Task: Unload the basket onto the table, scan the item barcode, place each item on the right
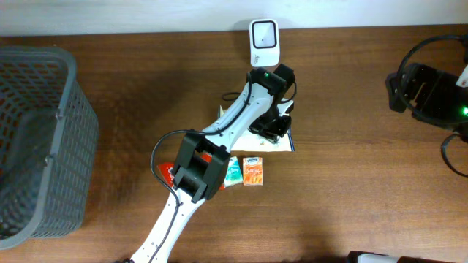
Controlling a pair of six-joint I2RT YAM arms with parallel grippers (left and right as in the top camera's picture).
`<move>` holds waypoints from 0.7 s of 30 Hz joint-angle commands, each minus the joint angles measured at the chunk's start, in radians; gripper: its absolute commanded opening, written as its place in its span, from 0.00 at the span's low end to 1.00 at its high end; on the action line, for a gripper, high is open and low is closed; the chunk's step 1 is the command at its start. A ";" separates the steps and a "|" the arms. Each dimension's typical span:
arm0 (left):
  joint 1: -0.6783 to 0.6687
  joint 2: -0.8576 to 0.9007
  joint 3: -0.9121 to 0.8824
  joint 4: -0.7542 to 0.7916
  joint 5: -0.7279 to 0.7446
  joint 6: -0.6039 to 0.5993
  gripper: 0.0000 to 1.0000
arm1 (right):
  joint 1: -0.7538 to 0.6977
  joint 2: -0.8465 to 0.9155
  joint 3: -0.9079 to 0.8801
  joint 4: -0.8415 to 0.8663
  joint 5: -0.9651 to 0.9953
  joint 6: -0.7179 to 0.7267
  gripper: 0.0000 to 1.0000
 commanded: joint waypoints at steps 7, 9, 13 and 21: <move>0.017 0.016 0.248 -0.211 0.081 -0.012 0.00 | -0.001 -0.002 0.002 -0.006 0.009 0.000 0.99; -0.007 0.018 0.197 -0.191 0.081 -0.012 0.00 | -0.001 -0.002 0.002 -0.006 0.009 0.000 0.99; -0.041 0.018 0.023 -0.027 0.115 -0.013 0.00 | -0.001 -0.002 0.002 -0.006 0.009 0.000 0.99; 0.033 -0.015 0.278 -0.122 0.021 -0.005 0.00 | -0.001 -0.002 0.002 -0.006 0.009 0.000 0.99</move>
